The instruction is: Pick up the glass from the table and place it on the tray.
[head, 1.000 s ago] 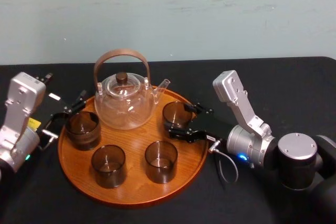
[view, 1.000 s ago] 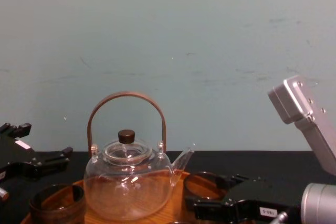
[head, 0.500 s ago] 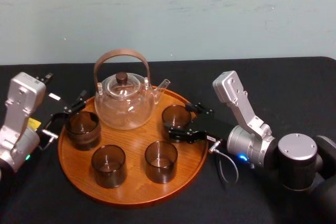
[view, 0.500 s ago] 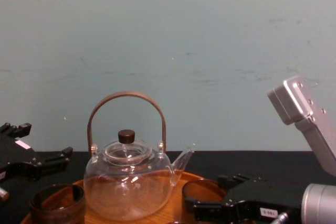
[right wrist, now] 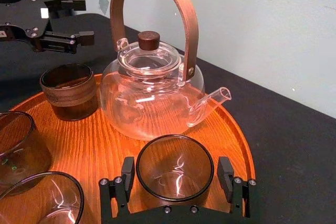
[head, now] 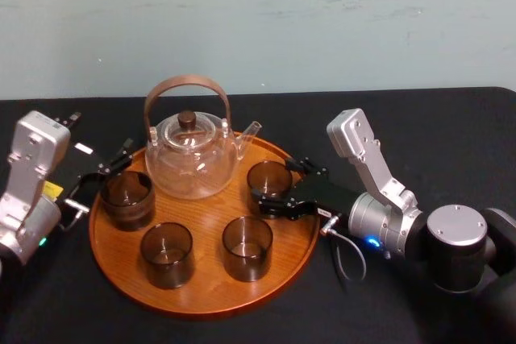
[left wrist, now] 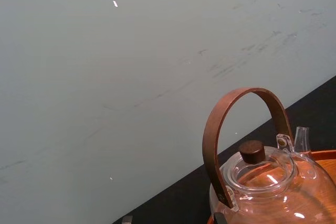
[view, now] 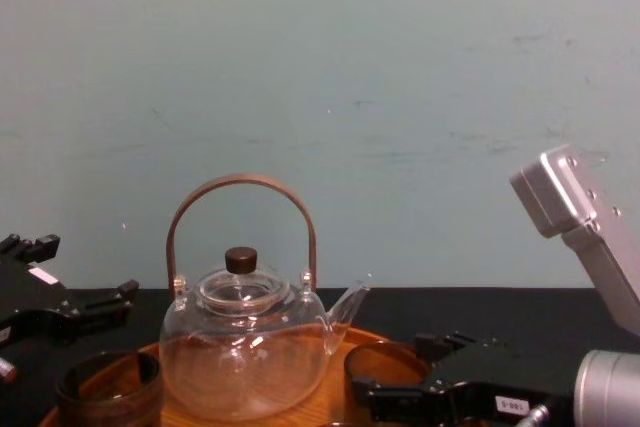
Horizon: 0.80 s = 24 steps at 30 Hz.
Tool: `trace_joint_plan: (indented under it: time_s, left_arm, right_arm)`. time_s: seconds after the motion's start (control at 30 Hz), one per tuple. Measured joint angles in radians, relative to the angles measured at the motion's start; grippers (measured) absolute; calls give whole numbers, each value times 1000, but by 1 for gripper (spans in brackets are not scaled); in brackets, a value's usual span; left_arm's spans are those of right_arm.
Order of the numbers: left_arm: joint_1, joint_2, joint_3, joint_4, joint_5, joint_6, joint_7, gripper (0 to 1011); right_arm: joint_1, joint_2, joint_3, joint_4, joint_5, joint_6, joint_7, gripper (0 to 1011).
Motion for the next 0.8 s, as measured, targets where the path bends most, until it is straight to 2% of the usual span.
trace_joint_plan:
  time_s: [0.2, 0.37, 0.5, 0.77, 0.8]
  left_arm:
    - [0, 0, 0, 0, 0, 0, 0, 1001]
    - [0, 0, 0, 0, 0, 0, 0, 1001]
    - [0, 0, 0, 0, 0, 0, 0, 1001]
    - [0, 0, 0, 0, 0, 0, 0, 1001]
    - [0, 0, 0, 0, 0, 0, 0, 1001]
  right_arm:
    - [-2, 2, 2, -2, 4, 0, 4, 1002]
    - [-20, 26, 18, -27, 25, -5, 26, 1002]
    - [-45, 57, 32, -62, 44, -7, 42, 1002]
    - [-118, 145, 67, -160, 90, -23, 70, 1002]
    - [-118, 145, 67, -160, 90, -23, 70, 1002]
